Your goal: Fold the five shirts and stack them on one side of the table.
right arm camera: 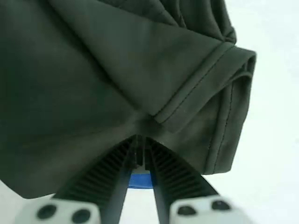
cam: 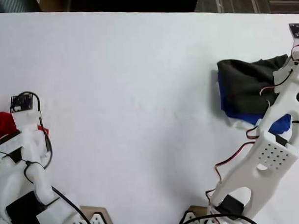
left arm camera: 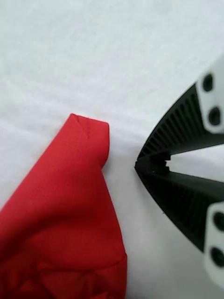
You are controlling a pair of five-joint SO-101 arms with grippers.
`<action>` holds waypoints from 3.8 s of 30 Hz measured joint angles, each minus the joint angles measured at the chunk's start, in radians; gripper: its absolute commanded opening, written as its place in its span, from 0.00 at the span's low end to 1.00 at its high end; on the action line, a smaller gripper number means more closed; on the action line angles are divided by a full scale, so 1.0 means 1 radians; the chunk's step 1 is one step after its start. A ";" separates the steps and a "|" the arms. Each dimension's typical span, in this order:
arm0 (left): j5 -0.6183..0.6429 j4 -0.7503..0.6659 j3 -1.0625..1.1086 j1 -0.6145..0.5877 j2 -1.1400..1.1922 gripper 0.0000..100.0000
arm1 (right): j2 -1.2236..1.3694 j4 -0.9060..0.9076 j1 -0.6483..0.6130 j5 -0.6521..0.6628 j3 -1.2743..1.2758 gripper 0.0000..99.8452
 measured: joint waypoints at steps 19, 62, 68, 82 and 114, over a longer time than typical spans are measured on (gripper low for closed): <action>0.000 0.000 0.000 0.000 0.000 0.03 | 0.000 -0.049 0.014 0.000 0.009 0.14; 0.000 0.000 0.000 0.000 0.000 0.03 | 0.132 -0.114 0.012 0.000 -0.149 0.08; 0.000 0.000 0.000 0.000 0.000 0.03 | 0.132 -0.114 -0.014 0.000 -0.149 0.02; 0.000 0.000 0.000 0.000 0.000 0.03 | 0.160 -0.381 -0.032 0.000 -0.152 0.02; 0.000 0.000 0.000 0.000 0.000 0.03 | 0.247 -0.690 -0.072 0.000 -0.164 0.20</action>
